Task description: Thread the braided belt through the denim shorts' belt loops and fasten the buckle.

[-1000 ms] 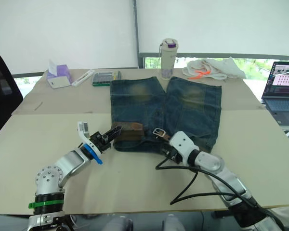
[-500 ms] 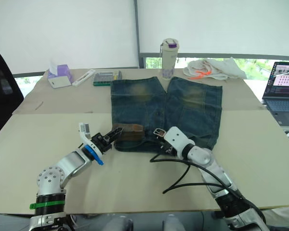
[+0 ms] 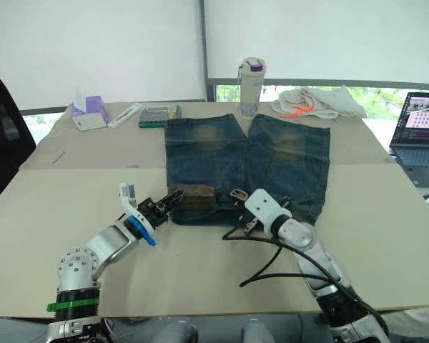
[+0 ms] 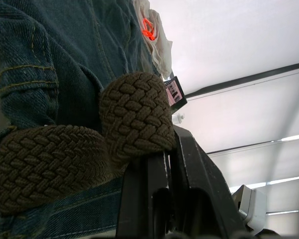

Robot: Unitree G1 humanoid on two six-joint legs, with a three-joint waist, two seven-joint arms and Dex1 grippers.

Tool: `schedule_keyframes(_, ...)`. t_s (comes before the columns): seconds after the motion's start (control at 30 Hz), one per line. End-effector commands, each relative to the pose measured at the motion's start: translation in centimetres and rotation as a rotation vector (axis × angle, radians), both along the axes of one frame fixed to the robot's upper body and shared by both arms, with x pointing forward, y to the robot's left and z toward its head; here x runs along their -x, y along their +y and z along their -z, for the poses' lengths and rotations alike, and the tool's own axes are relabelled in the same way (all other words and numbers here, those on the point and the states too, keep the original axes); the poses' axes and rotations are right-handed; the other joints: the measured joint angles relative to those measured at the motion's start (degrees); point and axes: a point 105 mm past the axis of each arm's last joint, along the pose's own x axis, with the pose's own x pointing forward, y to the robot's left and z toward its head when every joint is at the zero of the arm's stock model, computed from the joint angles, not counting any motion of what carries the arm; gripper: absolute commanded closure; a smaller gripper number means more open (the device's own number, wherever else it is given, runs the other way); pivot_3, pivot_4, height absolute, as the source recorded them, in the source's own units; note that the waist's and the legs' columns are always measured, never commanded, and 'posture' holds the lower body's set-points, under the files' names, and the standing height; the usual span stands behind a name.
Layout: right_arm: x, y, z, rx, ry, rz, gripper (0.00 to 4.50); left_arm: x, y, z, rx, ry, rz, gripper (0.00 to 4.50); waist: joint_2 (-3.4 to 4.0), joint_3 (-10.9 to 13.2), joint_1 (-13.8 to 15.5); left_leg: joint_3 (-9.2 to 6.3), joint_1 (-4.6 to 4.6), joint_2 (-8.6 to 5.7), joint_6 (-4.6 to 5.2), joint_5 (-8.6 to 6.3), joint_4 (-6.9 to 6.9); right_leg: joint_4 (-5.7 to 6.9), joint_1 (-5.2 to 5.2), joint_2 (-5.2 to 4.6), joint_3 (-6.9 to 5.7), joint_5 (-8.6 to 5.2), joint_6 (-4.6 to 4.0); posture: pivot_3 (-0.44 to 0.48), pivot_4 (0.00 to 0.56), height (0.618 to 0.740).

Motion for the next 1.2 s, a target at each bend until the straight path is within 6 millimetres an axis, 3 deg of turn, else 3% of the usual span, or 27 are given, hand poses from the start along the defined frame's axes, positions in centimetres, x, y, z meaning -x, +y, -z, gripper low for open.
schedule_keyframes(0.03,-0.1,-1.3,-1.2,-0.027,-0.067,0.068,4.47,-0.2,-1.3,-1.6,0.012,-0.041,0.025,4.50,-0.01,0.00,0.27,0.00,0.00,-0.02,0.00,0.00,0.00,-0.01,0.01,-0.01,0.00,0.00,0.00,0.000,0.150,0.740)
schedule_keyframes(0.23,0.4,-0.5,-1.5,-0.070,-0.050,0.044,4.47,-0.3,-1.8,-1.1,-0.007,-0.026,0.026,4.50,-0.01,-0.01,0.22,0.01,0.00,-0.05,0.00,0.00,0.01,0.00,0.01,-0.03,0.00,0.00,0.02,0.000,0.150,0.740)
schedule_keyframes(0.47,0.5,-0.1,-0.9,0.002,-0.015,0.036,2.26,-0.4,-1.6,-1.1,-0.013,-0.027,0.021,4.50,-0.01,-0.01,0.08,0.01,0.00,-0.06,-0.01,0.00,0.00,0.01,0.01,-0.03,0.00,0.00,0.02,0.000,0.150,0.740)
schedule_keyframes(0.83,-0.4,0.0,-0.4,0.036,0.024,0.136,2.26,-0.3,-1.6,-1.1,-0.014,-0.034,0.020,4.50,-0.02,-0.01,-0.13,0.00,0.02,-0.04,-0.02,0.01,0.00,0.03,0.00,-0.01,0.00,0.00,0.01,0.000,0.150,0.740)
schedule_keyframes(1.2,-1.4,-0.1,-1.5,0.018,-0.019,0.249,2.26,-0.1,-1.8,-1.0,-0.011,-0.034,0.024,4.50,-0.01,-0.02,-0.13,-0.02,0.02,-0.06,-0.05,0.03,0.00,0.04,0.00,-0.03,0.00,0.01,0.01,0.000,0.150,0.740)
